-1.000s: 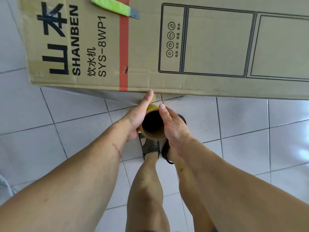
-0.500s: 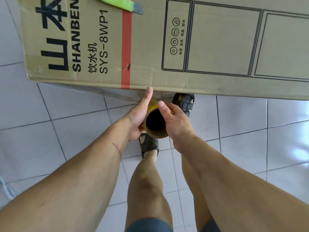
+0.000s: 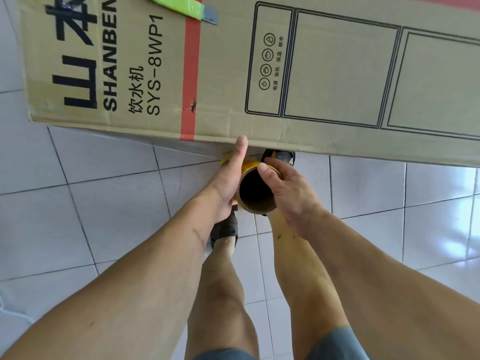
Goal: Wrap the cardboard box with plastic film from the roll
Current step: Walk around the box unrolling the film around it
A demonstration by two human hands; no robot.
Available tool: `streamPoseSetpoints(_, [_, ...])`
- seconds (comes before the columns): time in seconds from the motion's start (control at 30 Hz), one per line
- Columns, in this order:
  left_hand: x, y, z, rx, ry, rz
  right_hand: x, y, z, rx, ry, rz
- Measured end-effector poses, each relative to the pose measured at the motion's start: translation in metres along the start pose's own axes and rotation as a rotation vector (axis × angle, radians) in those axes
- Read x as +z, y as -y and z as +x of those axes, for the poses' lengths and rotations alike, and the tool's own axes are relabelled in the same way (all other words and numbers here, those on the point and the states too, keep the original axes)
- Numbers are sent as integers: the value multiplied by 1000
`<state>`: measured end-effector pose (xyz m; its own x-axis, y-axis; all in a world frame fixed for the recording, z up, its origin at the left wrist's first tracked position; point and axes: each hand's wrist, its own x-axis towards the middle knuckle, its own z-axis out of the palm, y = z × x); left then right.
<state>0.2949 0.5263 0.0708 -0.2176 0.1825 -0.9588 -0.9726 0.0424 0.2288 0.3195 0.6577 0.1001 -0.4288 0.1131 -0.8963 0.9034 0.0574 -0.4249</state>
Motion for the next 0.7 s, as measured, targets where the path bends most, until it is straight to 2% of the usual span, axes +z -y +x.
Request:
streamPoseSetpoints(0.13, [-1,3,0,-34,74,-58,-3,6,13,2,-78,13])
streamPoseSetpoints(0.27, [9,3,5,11,-5,106,-5,2,11,86,-136,25])
streamPoseSetpoints(0.37, [17,-1,6,27,-57,82,-8,-4,4,167,-81,155])
streamPoseSetpoints(0.43, [21,-3,4,0,-26,31,-12,-7,4,120,-93,216])
streamPoseSetpoints(0.6, [28,3,8,-42,27,-86,-28,-5,8,55,-163,149])
streamPoseSetpoints(0.7, [35,-3,2,-6,30,4,-32,-6,7,99,-113,223])
